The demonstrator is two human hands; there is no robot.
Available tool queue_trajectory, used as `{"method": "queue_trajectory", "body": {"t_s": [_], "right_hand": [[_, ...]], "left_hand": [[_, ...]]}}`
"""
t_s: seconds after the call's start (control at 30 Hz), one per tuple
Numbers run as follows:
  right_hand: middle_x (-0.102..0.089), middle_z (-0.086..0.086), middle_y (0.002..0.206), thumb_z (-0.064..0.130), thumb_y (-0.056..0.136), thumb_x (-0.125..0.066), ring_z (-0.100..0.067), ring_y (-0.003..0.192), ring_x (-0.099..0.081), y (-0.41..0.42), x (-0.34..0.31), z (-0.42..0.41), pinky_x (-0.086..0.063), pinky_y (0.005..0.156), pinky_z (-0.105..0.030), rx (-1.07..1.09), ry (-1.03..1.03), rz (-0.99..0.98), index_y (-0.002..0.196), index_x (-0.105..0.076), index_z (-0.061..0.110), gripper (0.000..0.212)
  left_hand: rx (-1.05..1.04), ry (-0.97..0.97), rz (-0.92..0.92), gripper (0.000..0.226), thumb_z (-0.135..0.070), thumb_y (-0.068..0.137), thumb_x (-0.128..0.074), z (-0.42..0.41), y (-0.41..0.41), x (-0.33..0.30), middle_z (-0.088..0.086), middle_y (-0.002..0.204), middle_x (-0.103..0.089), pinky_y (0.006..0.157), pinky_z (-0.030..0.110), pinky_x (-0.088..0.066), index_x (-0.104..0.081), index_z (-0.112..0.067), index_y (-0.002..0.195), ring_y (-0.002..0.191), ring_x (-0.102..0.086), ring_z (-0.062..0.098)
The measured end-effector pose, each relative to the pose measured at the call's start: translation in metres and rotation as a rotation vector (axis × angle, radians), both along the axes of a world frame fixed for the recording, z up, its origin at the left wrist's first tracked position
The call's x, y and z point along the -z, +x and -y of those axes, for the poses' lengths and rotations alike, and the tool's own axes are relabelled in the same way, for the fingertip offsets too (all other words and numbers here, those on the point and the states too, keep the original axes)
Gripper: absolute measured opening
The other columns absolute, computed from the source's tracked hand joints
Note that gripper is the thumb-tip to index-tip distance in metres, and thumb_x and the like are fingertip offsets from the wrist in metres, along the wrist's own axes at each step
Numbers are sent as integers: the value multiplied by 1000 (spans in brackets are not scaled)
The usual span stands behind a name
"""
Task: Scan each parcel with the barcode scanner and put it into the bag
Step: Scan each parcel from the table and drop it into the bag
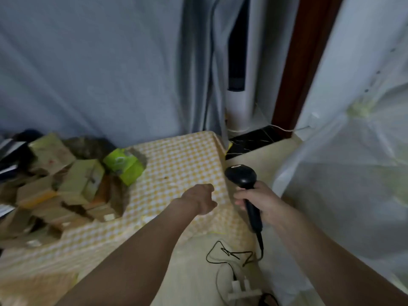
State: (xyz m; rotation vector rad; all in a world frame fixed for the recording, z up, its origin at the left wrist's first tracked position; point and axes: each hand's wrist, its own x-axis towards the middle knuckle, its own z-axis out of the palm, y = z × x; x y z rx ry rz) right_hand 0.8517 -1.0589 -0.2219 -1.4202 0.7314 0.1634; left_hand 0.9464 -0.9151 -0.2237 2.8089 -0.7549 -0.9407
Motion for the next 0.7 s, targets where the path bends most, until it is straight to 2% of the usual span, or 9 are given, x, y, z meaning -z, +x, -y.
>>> {"method": "queue_trajectory", "body": {"t_s": [0.07,0.2,0.27,0.37,0.47,0.7], "right_hand": [[-59,-9,71,-2,76,-67,-19,66,-57,8,-9,-47,-45,64,-28,-97,-43,-8,86,-63,4,12],[-66,-13,80,2,79,-70,-23,77,-63,25,-21,-135,-47,78,-35,-235,-124,-8,91,-66,3,13],[-67,-15,83,2,80,-70,-24,78,-64,33,-24,-181,-48,80,-38,-298,-134,-3,94,-66,3,15],[-66,-15,86,3,80,-70,-25,80,-63,41,-26,-244,-49,78,-37,-365,-116,11,100,-65,2,20],[-62,-14,85,0,82,-68,-22,73,-61,47,-30,-299,-49,68,-31,-408,-75,20,102,-63,-1,21],[-60,-13,80,-4,82,-67,-21,66,-59,71,-36,-387,-48,60,-28,-481,-94,17,93,-63,0,13]], "left_hand": [[-79,1,13,58,-36,97,-54,-63,-2,-6,5,149,-41,104,32,-39,-33,-20,148,133,-44,23],[-219,28,49,59,-37,95,-57,-184,-9,-17,4,148,-42,104,32,-39,-35,-20,147,133,-43,23],[-290,39,76,60,-37,95,-57,-243,-13,-24,5,149,-40,105,32,-38,-35,-19,147,134,-42,24],[-388,48,96,60,-38,95,-56,-318,-22,-33,6,151,-38,106,33,-36,-34,-18,148,137,-40,25],[-460,34,99,61,-38,95,-57,-376,-33,-39,7,150,-39,105,32,-37,-35,-15,148,135,-41,25],[-593,-65,99,62,-39,96,-56,-453,-44,-42,8,153,-35,103,33,-38,-34,-14,148,135,-40,26]]}}
